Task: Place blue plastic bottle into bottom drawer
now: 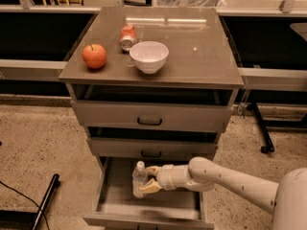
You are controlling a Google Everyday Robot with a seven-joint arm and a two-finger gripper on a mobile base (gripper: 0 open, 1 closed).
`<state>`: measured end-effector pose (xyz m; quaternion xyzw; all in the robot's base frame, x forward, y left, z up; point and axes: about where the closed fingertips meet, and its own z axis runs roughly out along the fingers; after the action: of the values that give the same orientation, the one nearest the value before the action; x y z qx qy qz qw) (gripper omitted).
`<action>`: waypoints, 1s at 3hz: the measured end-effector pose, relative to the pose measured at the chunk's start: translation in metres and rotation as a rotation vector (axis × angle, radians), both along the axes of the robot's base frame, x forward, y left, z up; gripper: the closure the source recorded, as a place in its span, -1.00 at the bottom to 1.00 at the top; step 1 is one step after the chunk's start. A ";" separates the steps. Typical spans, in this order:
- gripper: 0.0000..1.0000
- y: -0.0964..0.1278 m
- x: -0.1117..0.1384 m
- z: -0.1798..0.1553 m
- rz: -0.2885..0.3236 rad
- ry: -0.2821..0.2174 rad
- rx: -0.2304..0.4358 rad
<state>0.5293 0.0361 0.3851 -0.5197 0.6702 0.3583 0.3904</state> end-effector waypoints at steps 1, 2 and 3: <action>1.00 0.002 -0.003 -0.007 0.001 0.010 0.006; 1.00 -0.003 0.002 -0.010 -0.034 -0.030 0.042; 1.00 -0.004 0.016 -0.012 -0.059 -0.120 0.114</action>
Offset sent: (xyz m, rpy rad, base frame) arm 0.0130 -0.0182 -0.0136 0.0984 -0.1004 -0.0993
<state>0.5455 0.0324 0.3735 -0.4972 0.6393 0.3522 0.4691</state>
